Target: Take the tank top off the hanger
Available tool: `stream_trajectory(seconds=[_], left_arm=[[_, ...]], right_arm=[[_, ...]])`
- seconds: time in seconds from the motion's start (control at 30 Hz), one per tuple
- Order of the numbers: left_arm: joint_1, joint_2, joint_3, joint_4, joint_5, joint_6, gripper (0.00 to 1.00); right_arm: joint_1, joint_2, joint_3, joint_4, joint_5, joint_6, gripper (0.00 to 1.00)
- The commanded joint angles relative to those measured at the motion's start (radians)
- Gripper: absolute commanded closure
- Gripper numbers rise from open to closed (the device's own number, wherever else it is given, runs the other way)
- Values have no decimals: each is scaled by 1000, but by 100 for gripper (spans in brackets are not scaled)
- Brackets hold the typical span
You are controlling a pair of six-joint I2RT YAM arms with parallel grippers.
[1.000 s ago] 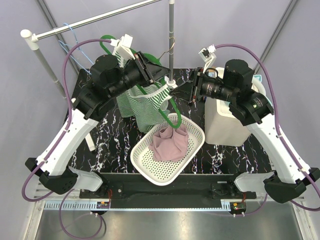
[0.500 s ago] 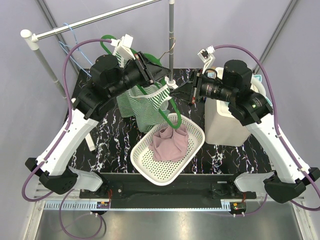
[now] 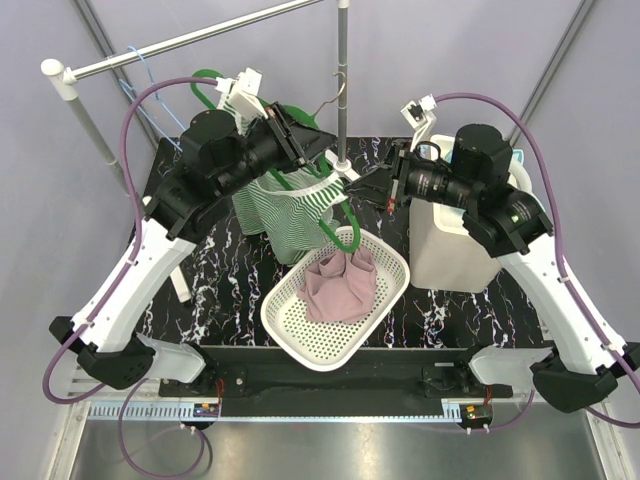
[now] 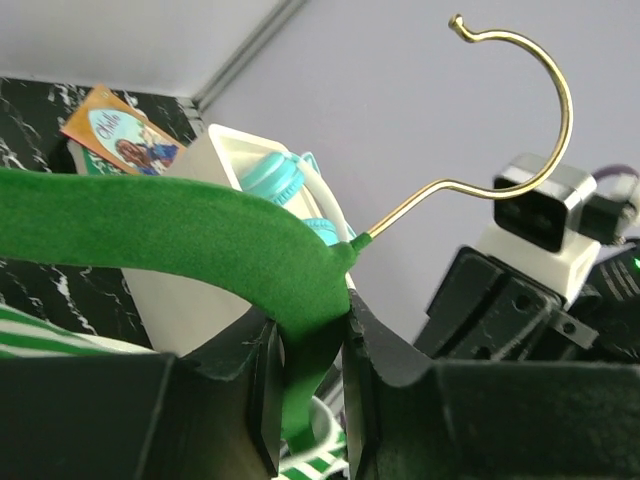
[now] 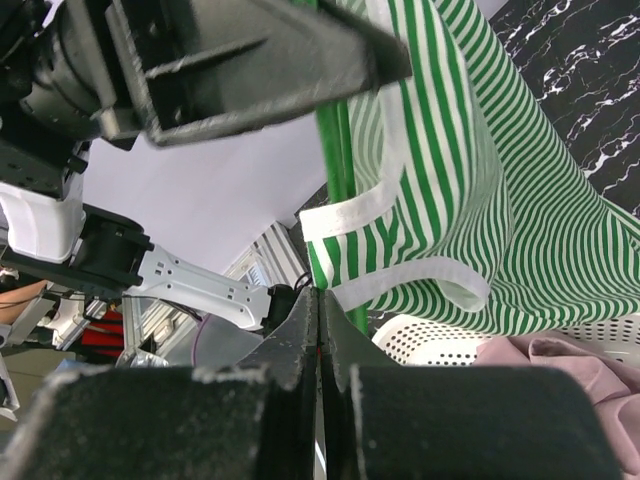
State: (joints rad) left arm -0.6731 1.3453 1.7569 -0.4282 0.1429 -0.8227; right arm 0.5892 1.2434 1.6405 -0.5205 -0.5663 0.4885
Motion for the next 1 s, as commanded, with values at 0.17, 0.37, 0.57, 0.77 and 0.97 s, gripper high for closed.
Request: stream_trajectory(seconds=[0.17,0.37,0.57,0.77,0.97], left_arm=[[4,-49,73,113,-222,85,100],[4,-66,70,206,-301,47,100],[12,-92,41,273,-325,-47,100],[12,-80,56,243,-305,-43,100],[13,-64,49,218,-328,-27,100]], right_arm=[[4,-146,-128,16,16,-11,100],[4,-257,-266,17,63,-2,100],[4,-340,-363,19,100,39,100],[3,-297,-291,31,65,15,95],[4,-190,-145,65,39,-8,71]])
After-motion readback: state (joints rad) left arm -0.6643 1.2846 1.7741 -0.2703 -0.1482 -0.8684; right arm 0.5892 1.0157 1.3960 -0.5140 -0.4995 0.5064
